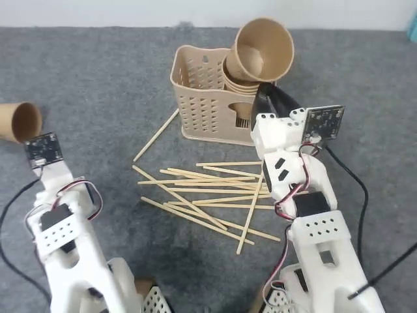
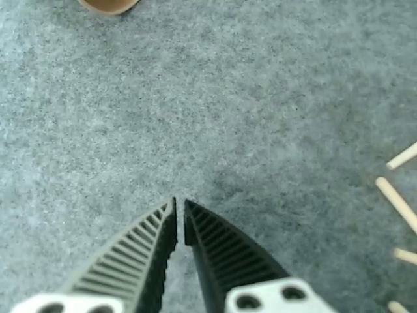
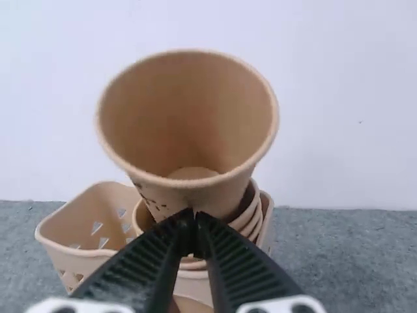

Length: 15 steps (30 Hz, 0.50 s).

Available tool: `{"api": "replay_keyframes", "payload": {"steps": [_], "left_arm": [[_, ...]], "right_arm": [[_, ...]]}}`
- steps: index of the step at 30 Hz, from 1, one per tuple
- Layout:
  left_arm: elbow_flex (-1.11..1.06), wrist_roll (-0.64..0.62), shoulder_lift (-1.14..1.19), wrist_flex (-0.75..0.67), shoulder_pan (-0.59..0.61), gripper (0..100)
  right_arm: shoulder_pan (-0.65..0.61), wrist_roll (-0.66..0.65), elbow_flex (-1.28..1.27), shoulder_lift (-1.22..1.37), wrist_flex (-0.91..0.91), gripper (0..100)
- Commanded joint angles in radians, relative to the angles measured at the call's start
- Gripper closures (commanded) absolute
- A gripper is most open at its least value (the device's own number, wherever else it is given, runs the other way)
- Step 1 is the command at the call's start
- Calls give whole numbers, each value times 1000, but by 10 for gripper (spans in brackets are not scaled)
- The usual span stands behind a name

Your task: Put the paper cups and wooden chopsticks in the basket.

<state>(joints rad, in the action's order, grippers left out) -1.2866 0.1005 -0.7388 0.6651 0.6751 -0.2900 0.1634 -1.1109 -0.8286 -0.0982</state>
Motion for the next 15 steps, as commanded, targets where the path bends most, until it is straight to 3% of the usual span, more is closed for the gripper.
{"api": "replay_keyframes", "payload": {"steps": [1,15], "left_arm": [[2,9,-23,-26,-8,977],[2,9,-23,-26,-8,977]], "right_arm": [[12,14,63,-31,-53,991],[8,14,150,-79,-71,991]]}}
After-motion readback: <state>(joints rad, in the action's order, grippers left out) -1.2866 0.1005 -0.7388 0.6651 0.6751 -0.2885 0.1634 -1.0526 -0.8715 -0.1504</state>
